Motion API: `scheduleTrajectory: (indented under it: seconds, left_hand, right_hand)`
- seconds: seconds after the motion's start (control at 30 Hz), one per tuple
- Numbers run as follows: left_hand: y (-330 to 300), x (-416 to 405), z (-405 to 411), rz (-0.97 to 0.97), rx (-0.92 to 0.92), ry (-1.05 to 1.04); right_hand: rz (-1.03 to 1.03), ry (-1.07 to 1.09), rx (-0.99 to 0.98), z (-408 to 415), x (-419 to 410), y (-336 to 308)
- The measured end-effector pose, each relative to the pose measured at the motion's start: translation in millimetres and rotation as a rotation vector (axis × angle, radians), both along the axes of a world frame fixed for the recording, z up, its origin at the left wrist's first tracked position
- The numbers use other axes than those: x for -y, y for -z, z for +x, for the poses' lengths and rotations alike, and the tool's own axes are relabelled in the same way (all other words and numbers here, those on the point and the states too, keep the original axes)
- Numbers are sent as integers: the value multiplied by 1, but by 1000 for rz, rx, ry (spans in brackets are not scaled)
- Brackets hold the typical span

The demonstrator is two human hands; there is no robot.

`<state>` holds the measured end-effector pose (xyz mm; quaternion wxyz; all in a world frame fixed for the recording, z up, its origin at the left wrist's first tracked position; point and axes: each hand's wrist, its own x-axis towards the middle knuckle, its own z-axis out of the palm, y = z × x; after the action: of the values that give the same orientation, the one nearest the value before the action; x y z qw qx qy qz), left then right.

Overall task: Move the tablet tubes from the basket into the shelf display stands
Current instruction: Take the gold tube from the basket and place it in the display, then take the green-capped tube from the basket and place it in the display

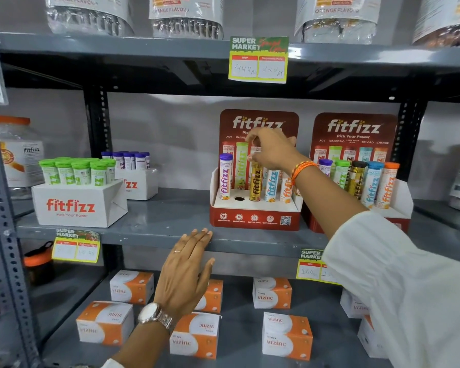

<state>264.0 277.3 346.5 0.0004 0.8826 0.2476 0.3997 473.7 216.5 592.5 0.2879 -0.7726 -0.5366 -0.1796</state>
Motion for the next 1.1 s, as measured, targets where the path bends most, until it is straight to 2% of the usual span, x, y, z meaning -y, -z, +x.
scheduleTrajectory:
  seconds: [0.13, 0.23, 0.37, 0.47, 0.57, 0.77, 0.97, 1.1]
  left_hand:
    - [27, 17, -44, -38, 81, 20]
    - [61, 32, -83, -105, 113, -45]
    - [114, 64, -143, -198, 105, -168]
    - [151, 96, -182, -329, 32, -298]
    - [189, 134, -216, -454, -63, -429]
    - [277, 208, -264, -648, -171, -586]
    - [321, 253, -282, -656, -360, -521]
    - [332, 259, -280, -618, -383, -549]
  right_hand:
    - [140, -122, 7, -21, 14, 15]
    - [230, -271, 24, -47, 18, 41]
    - [283, -463, -33, -101, 15, 98]
    - [227, -616, -88, -149, 7, 162]
    - [64, -724, -113, -198, -3, 234]
    - [-487, -933, -227, -294, -20, 375]
    - [-1052, -1191, -242, -377, -8, 488]
    - [-1240, -1249, -215, -424, 5, 537]
